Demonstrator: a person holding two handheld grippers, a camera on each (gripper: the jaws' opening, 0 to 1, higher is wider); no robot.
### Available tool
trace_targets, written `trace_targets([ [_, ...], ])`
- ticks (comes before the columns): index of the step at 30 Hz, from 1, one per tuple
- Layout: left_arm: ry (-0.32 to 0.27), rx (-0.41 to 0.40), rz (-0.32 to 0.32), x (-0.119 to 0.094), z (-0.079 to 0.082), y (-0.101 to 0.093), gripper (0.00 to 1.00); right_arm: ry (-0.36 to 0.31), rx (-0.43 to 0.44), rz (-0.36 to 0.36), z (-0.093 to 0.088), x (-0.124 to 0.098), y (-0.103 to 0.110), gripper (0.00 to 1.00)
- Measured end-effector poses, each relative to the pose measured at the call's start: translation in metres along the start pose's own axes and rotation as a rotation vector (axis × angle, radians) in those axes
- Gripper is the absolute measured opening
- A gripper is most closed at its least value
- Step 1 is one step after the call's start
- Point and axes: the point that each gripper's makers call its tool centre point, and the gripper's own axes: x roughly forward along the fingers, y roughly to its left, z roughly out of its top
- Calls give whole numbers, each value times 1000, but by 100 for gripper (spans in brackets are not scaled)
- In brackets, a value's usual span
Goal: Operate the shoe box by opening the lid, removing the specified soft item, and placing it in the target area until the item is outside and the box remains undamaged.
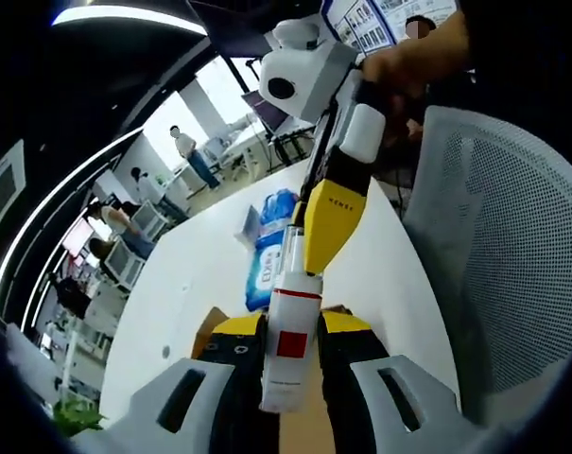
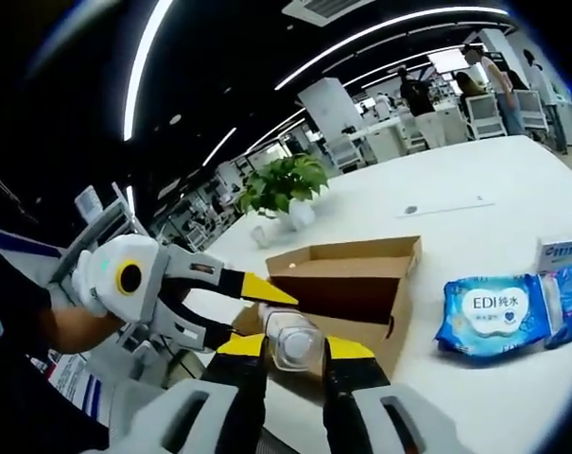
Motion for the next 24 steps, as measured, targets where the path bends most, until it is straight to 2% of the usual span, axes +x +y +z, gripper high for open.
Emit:
trace_targets([
  [7, 6, 23, -8, 1, -2, -3, 21, 10, 9, 1, -5, 1, 0, 17],
  [13, 6, 20, -16, 2, -5, -3, 21, -8, 43, 25, 0, 1, 4, 14],
  [18, -8, 23, -21, 5, -4, -4, 21, 7, 28, 11, -1, 0, 2, 13],
  [24, -32, 27, -20, 5, -1, -4, 21, -8, 64, 11, -1, -3, 0, 12],
])
